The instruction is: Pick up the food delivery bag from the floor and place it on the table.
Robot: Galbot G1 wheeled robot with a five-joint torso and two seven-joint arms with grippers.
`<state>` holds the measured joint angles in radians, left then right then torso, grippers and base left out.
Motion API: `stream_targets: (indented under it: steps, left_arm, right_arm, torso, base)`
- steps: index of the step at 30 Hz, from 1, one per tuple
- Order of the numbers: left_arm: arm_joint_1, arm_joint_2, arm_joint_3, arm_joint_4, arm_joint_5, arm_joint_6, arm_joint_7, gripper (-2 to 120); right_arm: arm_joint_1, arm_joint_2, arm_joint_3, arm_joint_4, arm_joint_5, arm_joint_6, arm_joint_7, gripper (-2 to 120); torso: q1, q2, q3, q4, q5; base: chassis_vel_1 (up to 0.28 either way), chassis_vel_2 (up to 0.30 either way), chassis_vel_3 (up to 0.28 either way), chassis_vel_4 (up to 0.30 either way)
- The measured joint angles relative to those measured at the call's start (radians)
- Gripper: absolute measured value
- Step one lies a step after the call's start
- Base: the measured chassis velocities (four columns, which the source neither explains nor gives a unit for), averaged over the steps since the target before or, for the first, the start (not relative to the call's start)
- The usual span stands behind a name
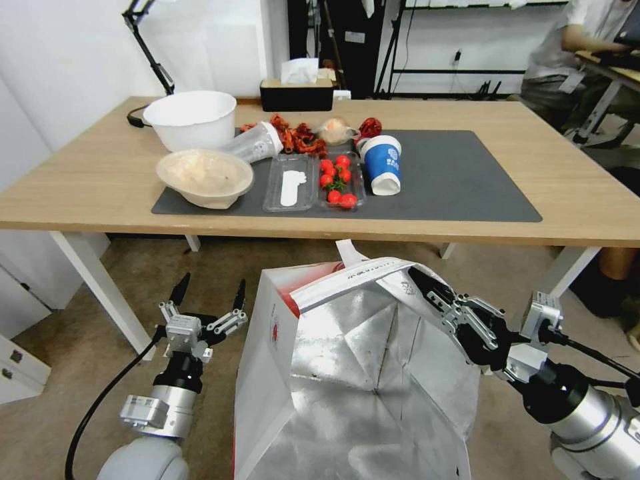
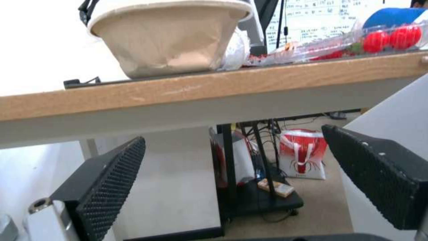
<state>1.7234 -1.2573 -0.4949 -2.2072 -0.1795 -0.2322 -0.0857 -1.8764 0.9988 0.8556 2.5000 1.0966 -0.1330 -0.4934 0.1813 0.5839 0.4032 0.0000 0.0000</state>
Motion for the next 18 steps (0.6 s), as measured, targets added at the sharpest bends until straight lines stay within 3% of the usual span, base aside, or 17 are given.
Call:
stream_targets:
  steps: [18]
  left_arm:
    - [0.005, 0.003, 0.001, -0.009, 0.001, 0.011, 0.0, 99]
  right_arm:
    - [0.003, 0.006, -0.003, 0.0, -0.003, 0.006, -0.007, 0]
  torso:
    - [0.032, 0.081, 0.049, 0.0, 0.0]
  base:
    - [0.0, 0.0, 0.0, 0.0]
